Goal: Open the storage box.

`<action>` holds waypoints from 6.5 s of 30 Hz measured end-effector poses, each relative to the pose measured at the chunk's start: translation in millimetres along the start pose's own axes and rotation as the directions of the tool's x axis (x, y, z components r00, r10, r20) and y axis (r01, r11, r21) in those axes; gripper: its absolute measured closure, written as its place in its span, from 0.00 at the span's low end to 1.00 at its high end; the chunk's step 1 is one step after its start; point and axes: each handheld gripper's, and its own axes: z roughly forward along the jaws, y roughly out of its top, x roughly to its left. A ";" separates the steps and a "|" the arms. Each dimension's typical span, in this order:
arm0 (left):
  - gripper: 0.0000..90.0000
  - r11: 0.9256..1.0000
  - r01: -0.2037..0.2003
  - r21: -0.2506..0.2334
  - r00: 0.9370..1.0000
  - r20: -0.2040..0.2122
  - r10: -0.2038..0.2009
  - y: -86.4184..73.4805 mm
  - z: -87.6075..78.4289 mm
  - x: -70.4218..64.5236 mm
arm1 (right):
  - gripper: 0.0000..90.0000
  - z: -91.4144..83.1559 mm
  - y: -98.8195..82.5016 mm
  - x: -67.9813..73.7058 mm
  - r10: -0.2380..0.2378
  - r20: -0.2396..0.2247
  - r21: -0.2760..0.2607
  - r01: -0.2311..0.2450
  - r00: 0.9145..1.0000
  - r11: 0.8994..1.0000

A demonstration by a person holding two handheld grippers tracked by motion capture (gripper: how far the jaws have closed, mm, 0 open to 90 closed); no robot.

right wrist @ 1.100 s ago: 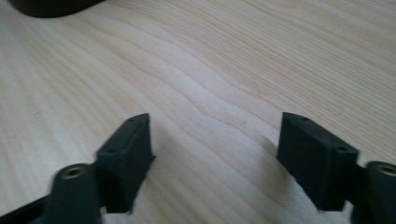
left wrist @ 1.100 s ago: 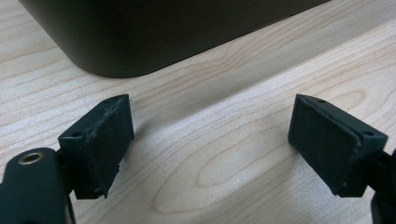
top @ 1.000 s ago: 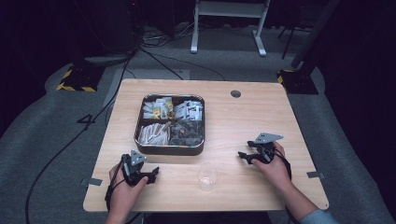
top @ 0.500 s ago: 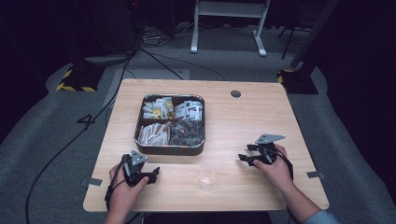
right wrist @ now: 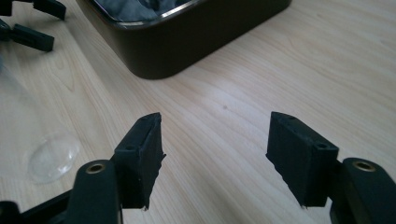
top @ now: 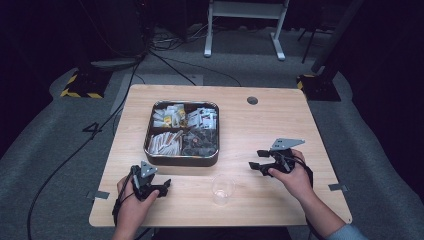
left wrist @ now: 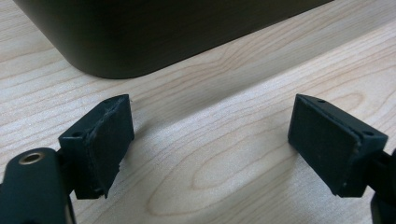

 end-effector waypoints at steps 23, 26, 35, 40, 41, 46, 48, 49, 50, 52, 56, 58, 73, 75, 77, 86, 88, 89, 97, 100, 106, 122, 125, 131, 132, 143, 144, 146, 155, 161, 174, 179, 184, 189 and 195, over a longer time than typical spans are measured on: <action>0.16 1.000 -0.005 0.002 1.000 0.004 0.005 0.0 -0.3 -0.3 | 0.46 27.2 81.8 24.3 -0.097 -0.111 -0.021 0.095 0.989 0.995; 0.16 1.000 -0.001 0.004 1.000 0.005 0.001 1.1 0.9 -0.9 | 0.45 34.9 89.4 24.2 -0.095 -0.108 -0.033 0.092 0.990 0.995; 0.16 1.000 -0.006 0.004 1.000 -0.001 0.006 3.5 2.9 -0.5 | 0.45 57.9 117.9 19.4 -0.114 -0.087 -0.034 0.112 0.990 0.993; 0.16 1.000 0.001 0.004 1.000 -0.001 -0.001 5.1 4.8 -1.3 | 0.46 70.6 127.6 19.4 -0.128 -0.069 -0.033 0.126 0.989 0.991; 0.16 1.000 0.000 0.004 1.000 -0.002 0.000 5.1 4.7 -1.2 | 0.46 77.5 130.8 20.1 -0.120 -0.067 -0.033 0.118 0.990 0.992; 0.16 1.000 -0.001 0.004 1.000 -0.001 0.001 5.5 4.9 -1.2 | 0.45 91.7 141.1 22.9 -0.138 -0.062 -0.019 0.137 0.988 0.990; 0.16 1.000 -0.001 0.005 1.000 -0.001 0.001 5.5 4.9 -1.2 | 0.44 97.0 145.4 22.8 -0.138 -0.066 -0.014 0.137 0.988 0.990; 0.16 1.000 -0.001 0.005 1.000 -0.001 0.001 5.5 4.9 -1.1 | 0.44 100.1 147.4 22.4 -0.136 -0.067 -0.012 0.136 0.988 0.991; 0.16 1.000 -0.002 0.004 1.000 -0.001 0.002 5.8 5.2 -1.1 | 0.43 103.6 149.3 21.8 -0.133 -0.067 -0.012 0.132 0.989 0.991; 0.16 1.000 0.000 0.005 1.000 0.001 0.000 6.2 5.6 -1.3 | 0.43 110.5 153.1 20.6 -0.129 -0.075 -0.010 0.128 0.989 0.992; 0.16 1.000 0.001 0.007 1.000 0.002 -0.001 7.1 6.3 -1.5 | 0.44 124.8 159.5 21.8 -0.128 -0.090 0.002 0.128 0.988 0.992; 0.16 1.000 0.001 0.007 1.000 0.002 -0.001 7.1 6.3 -1.6 | 0.44 127.9 160.8 22.7 -0.130 -0.089 0.002 0.130 0.988 0.991; 0.16 1.000 0.000 0.004 1.000 0.000 0.000 7.1 6.5 -1.4 | 0.46 170.0 172.1 25.1 -0.114 -0.112 0.036 0.119 0.987 0.992; 0.16 1.000 -0.001 0.004 1.000 0.000 0.001 7.1 6.5 -1.4 | 0.46 177.5 171.5 23.4 -0.123 -0.110 0.053 0.129 0.986 0.990; 0.16 1.000 0.000 0.004 1.000 0.000 0.000 7.1 6.5 -1.4 | 0.47 180.1 171.9 23.4 -0.138 -0.113 0.056 0.145 0.984 0.988; 0.15 1.000 -0.001 0.004 1.000 0.001 0.001 7.1 6.5 -1.3 | 0.47 198.2 175.5 26.0 -0.140 -0.124 0.056 0.147 0.982 0.987; 0.15 1.000 -0.001 0.004 1.000 0.001 0.001 7.1 6.5 -1.4 | 0.48 201.7 175.4 26.0 -0.136 -0.116 0.063 0.144 0.984 0.988; 0.15 1.000 -0.001 0.004 1.000 0.001 0.001 7.1 6.5 -1.4 | 0.48 203.5 175.1 25.5 -0.137 -0.113 0.066 0.145 0.984 0.987; 0.15 1.000 -0.002 0.004 1.000 0.002 0.002 7.1 6.6 -1.3 | 0.55 208.7 174.9 28.4 -0.140 -0.092 0.076 0.147 0.986 0.986; 0.15 1.000 -0.004 0.004 1.000 0.003 0.004 7.2 6.7 -1.3 | 0.56 210.1 175.4 31.3 -0.136 -0.086 0.074 0.143 0.987 0.987; 0.15 1.000 -0.008 0.003 1.000 0.005 0.008 7.4 6.8 -1.2 | 0.64 214.0 174.8 36.6 -0.133 -0.079 0.048 0.137 0.988 0.989; 0.15 1.000 -0.012 0.002 1.000 0.010 0.012 7.7 7.3 -1.4 | 0.65 197.4 185.3 34.6 -0.133 -0.080 0.018 0.135 0.988 0.991; 0.15 1.000 -0.014 0.005 1.000 0.010 0.014 7.8 7.0 -1.3 | 0.65 186.8 191.6 33.1 -0.142 -0.076 0.002 0.143 0.987 0.990; 0.15 1.000 -0.014 0.005 1.000 0.011 0.014 7.8 7.1 -1.3 | 0.65 163.4 201.4 29.8 -0.153 -0.061 -0.018 0.152 0.986 0.988; 0.15 1.000 -0.014 0.005 1.000 0.010 0.014 7.8 7.1 -1.3 | 0.65 159.4 202.4 29.4 -0.156 -0.057 -0.022 0.155 0.986 0.988; 0.15 1.000 -0.015 0.004 1.000 0.011 0.015 7.9 7.2 -1.3 | 0.65 111.7 207.4 20.1 -0.152 0.009 -0.047 0.153 0.988 0.987; 0.15 1.000 -0.015 0.004 1.000 0.010 0.015 7.9 7.2 -1.3 | 0.65 107.0 207.1 18.2 -0.145 0.014 -0.051 0.146 0.989 0.988; 0.15 1.000 -0.014 0.003 1.000 0.010 0.014 7.9 7.3 -1.3 | 0.65 97.9 206.5 14.0 -0.134 0.027 -0.061 0.136 0.991 0.989; 0.15 1.000 -0.014 0.002 1.000 0.010 0.014 7.9 7.4 -1.4 | 0.65 52.2 195.1 -12.7 -0.090 0.117 -0.071 0.099 0.989 0.993; 0.15 1.000 -0.012 0.001 1.000 0.008 0.012 7.9 7.6 -1.6 | 0.66 26.0 179.2 -35.0 -0.046 0.179 -0.068 0.059 0.983 0.996; 0.15 1.000 -0.008 0.005 1.000 0.008 0.008 8.8 8.2 -2.4 | 0.65 -19.1 138.8 -76.5 0.066 0.314 -0.064 -0.048 0.947 0.997; 0.15 1.000 -0.009 0.005 1.000 0.008 0.008 8.8 8.2 -2.3 | 0.66 -25.3 128.3 -84.5 0.100 0.342 -0.068 -0.081 0.934 0.994; 0.15 1.000 -0.008 0.005 1.000 0.008 0.008 8.9 8.3 -2.4 | 0.65 -30.4 115.9 -94.2 0.125 0.367 -0.065 -0.108 0.922 0.992; 0.15 1.000 -0.008 0.006 1.000 0.008 0.008 8.9 8.3 -2.5 | 0.65 -32.9 100.3 -107.4 0.150 0.386 -0.061 -0.137 0.910 0.989; 0.16 1.000 -0.009 0.005 1.000 0.007 0.009 9.0 8.3 -2.5 | 0.65 -32.5 84.6 -117.7 0.171 0.396 -0.050 -0.164 0.902 0.985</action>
